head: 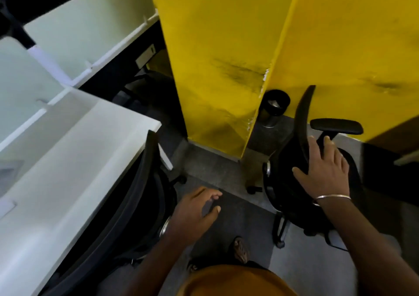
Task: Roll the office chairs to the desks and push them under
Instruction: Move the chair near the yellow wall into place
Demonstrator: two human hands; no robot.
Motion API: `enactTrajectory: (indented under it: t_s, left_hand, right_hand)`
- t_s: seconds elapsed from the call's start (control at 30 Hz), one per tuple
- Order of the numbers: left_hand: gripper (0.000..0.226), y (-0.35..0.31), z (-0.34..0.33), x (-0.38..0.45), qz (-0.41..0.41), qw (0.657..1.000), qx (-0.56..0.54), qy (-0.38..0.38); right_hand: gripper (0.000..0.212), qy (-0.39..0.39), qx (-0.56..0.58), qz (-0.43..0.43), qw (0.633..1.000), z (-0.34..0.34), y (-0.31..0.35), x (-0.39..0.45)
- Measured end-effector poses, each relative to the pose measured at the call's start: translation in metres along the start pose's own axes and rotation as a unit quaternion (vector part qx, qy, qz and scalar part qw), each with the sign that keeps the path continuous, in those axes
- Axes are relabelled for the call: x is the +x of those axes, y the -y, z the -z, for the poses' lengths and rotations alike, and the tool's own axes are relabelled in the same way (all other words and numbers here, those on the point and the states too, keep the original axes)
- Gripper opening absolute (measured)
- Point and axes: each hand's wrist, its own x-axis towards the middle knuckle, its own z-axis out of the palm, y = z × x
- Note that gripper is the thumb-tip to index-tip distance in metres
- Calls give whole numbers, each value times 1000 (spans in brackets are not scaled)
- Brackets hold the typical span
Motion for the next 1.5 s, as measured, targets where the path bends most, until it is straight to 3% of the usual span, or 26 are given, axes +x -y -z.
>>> enactTrajectory:
  t_s: [0.1,0.2,0.37,0.67,0.9,1.1,1.23,1.37,1.5]
  left_hand:
    - [31,-11,-15,30,-17,999,-9,44]
    - [30,-19,-30,56,-30,997,-5,74]
    - [28,-31,-50,88,-50,993,-10,108]
    - [28,-34,-59,124,-110,976,-29,187]
    - [39,-38,-49,180,-208,960,-22,186]
    - [37,-49,-63,208,-366,909,30,195]
    - [45,-58,-78,203,-445,870,77,197]
    - [48,-50,-97,197,-445,854,176,207]
    - [45,-52,-96,186,-420,871,193,168]
  right_hand:
    - [107,144,39,-82,985,-10,-29,18]
    - [85,233,125,-130,956,-23,-38,29]
    - [60,200,162,-154,954,-32,-33,35]
    - [47,190,170,-172,951,-29,-17,42]
    - [40,185,120,-219,950,-40,-34,-32]
    - [36,164,37,-303,938,-35,-65,-119]
    - [41,169,25,-302,938,-35,-79,-155]
    - [43,175,67,-264,946,-45,-70,-189]
    - [45,165,92,-239,953,-49,-57,-216]
